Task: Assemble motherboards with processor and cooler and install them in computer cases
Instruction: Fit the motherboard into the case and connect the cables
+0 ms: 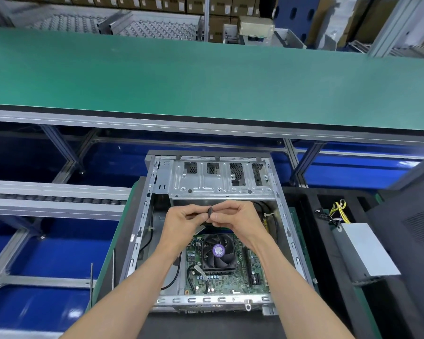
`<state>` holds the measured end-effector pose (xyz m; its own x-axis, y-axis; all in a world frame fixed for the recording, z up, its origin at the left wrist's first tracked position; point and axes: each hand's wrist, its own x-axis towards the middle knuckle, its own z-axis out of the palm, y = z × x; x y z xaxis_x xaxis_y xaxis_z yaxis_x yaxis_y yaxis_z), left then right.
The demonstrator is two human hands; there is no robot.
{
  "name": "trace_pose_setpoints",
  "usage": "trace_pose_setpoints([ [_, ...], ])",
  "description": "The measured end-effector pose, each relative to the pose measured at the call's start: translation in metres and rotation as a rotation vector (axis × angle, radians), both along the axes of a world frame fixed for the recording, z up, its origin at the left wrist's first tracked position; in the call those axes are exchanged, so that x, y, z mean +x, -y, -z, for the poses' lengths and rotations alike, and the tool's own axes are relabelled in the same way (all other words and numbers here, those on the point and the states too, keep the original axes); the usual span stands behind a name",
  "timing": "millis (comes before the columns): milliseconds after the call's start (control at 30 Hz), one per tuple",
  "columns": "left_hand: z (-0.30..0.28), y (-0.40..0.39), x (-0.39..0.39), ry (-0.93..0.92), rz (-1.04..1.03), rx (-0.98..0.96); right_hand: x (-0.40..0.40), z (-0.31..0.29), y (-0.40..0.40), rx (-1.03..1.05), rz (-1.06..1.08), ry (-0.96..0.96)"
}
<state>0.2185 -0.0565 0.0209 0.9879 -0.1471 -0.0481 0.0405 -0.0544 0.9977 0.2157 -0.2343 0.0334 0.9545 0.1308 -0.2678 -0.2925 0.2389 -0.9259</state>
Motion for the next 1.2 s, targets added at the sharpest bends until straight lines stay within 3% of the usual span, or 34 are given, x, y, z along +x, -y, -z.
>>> trace_pose_setpoints([
  [700,-0.0056,-0.0005,0.0006,-0.064,0.039,-0.121,0.0001,0.0018,0.0062,0.086,-0.032,-0.072],
  [1200,-0.0075,-0.0003,0.0000,-0.092,0.098,-0.222,-0.0039,-0.0059,0.0049,0.089,-0.068,0.022],
])
